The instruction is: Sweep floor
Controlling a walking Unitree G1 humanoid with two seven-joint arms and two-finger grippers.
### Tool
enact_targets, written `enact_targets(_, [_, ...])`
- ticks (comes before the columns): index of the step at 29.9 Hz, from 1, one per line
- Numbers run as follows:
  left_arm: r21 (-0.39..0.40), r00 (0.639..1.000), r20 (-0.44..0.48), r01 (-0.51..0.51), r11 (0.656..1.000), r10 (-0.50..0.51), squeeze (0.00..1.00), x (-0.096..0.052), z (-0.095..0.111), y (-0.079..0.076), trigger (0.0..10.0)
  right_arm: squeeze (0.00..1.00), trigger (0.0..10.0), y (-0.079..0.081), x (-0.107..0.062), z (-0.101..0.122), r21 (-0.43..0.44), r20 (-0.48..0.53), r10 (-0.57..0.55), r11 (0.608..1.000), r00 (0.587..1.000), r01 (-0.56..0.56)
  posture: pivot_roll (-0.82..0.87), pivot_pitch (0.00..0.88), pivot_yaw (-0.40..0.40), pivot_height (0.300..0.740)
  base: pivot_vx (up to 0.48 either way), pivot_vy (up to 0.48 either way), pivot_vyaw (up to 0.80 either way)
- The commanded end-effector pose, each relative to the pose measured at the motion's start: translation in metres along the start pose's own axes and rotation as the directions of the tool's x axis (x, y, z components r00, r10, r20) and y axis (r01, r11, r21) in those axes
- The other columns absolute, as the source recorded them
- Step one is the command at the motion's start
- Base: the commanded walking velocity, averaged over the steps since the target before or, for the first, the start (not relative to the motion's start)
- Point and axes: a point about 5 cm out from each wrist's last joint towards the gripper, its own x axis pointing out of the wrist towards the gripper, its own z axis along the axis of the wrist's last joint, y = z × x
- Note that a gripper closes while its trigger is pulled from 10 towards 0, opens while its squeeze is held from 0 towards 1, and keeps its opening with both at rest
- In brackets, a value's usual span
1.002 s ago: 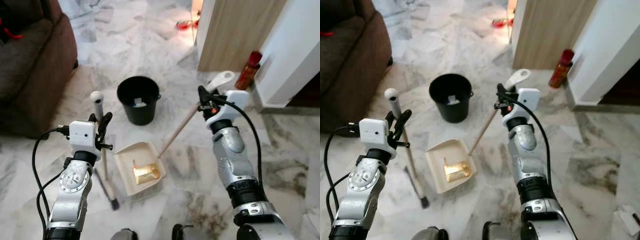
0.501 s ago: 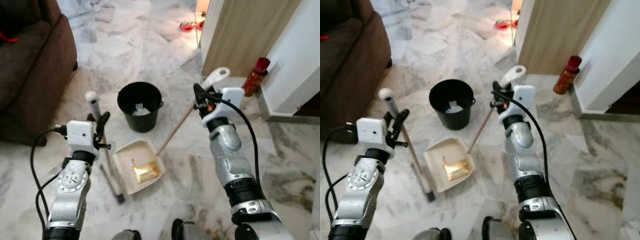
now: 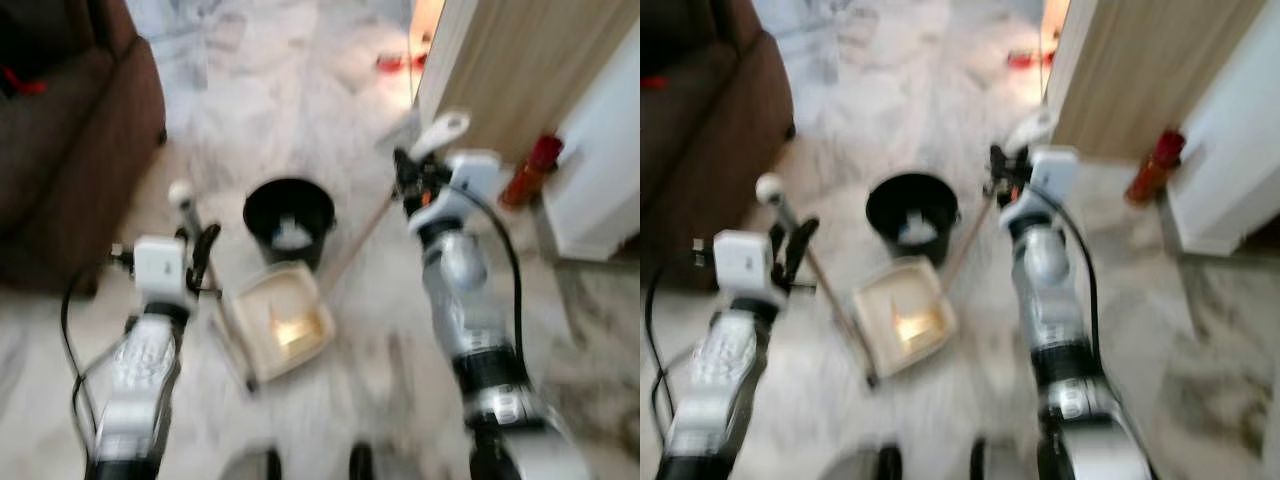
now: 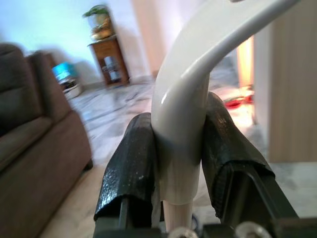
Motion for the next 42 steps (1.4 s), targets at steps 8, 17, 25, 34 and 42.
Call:
enact_targets(8, [0.007,1.0,0.029,0.005,1.0,-0.005,0.0,-0.002,0.005,0.001,10.0,0.0,10.0,0.003,0.007,0.025,-0.026,0.093,0.005,1.0,0.996,-0.002,0.0,0.233,-0.021,0.74,0.0,0.0,0.0])
enact_targets(17, [0.008,1.0,0.026,0.007,1.0,-0.007,0.0,-0.002,0.004,0.0,10.0,0.0,10.0,0.007,0.01,0.045,-0.032,0.153,0.022,0.999,0.988,-0.017,0.01,0.234,-0.021,0.74,0.0,0.0,0.0])
enact_targets(25, [0.009,1.0,0.023,0.013,1.0,-0.013,0.0,-0.002,0.004,0.0,10.0,0.0,10.0,0.008,0.015,0.078,-0.021,0.247,0.0,1.0,0.969,0.005,0.0,0.232,-0.019,0.74,0.0,0.0,0.0])
enact_targets(34, [0.011,1.0,0.018,0.018,1.0,-0.019,0.0,-0.003,0.003,-0.002,10.0,0.0,10.0,0.021,0.026,0.129,0.033,0.382,-0.012,0.999,0.924,-0.001,0.0,0.233,-0.022,0.74,0.0,0.0,0.0])
enact_targets(42, [0.008,1.0,0.015,0.02,1.0,-0.02,0.0,-0.002,0.002,-0.004,10.0,0.0,10.0,0.027,0.028,0.142,0.051,0.403,0.0,0.998,0.915,-0.022,0.0,0.229,-0.024,0.74,0.0,0.0,0.0])
